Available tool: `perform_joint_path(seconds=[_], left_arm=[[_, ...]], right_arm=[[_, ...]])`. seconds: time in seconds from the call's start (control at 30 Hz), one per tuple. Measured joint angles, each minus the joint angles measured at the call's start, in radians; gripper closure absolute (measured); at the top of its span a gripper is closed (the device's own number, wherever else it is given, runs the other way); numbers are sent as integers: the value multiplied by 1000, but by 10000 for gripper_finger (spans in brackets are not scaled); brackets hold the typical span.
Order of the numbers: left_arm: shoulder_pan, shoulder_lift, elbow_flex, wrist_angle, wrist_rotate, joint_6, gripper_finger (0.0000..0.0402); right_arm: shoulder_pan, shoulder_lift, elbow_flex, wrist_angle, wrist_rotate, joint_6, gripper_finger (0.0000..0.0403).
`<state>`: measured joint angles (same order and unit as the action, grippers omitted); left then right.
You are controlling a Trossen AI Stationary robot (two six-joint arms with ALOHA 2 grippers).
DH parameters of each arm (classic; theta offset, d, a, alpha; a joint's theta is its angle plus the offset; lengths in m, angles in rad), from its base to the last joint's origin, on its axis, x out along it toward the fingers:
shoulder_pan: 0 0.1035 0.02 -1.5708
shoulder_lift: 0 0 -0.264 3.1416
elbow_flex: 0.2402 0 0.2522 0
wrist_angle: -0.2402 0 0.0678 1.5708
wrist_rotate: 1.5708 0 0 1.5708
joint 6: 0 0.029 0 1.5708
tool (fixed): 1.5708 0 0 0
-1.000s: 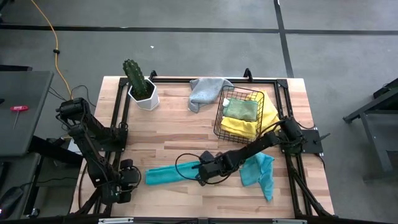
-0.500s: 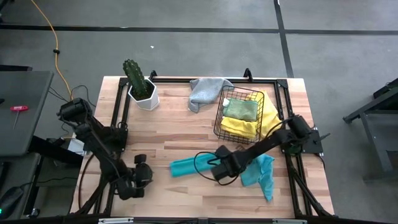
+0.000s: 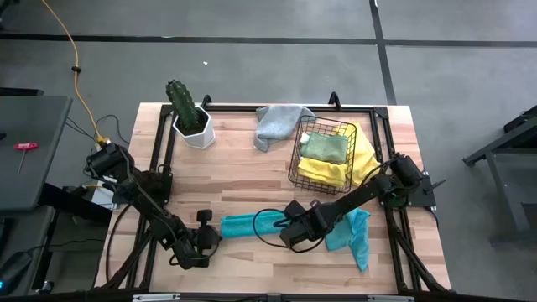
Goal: Fold microfiber towels
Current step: Fold the top blue microfiber towel
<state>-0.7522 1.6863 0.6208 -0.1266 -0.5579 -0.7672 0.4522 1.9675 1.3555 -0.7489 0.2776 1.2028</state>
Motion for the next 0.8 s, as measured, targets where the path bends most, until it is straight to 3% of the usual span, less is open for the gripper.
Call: perform_joint_path(seconds=[0.43, 0.8], left_arm=[[-22, -1, -4, -12, -33, -84, 401], [-21, -1, -7, 2, -33, -62, 402]], right_arm=[[0, -7, 205, -8, 11, -117, 403], [-14, 25, 213, 288, 11, -240, 403]])
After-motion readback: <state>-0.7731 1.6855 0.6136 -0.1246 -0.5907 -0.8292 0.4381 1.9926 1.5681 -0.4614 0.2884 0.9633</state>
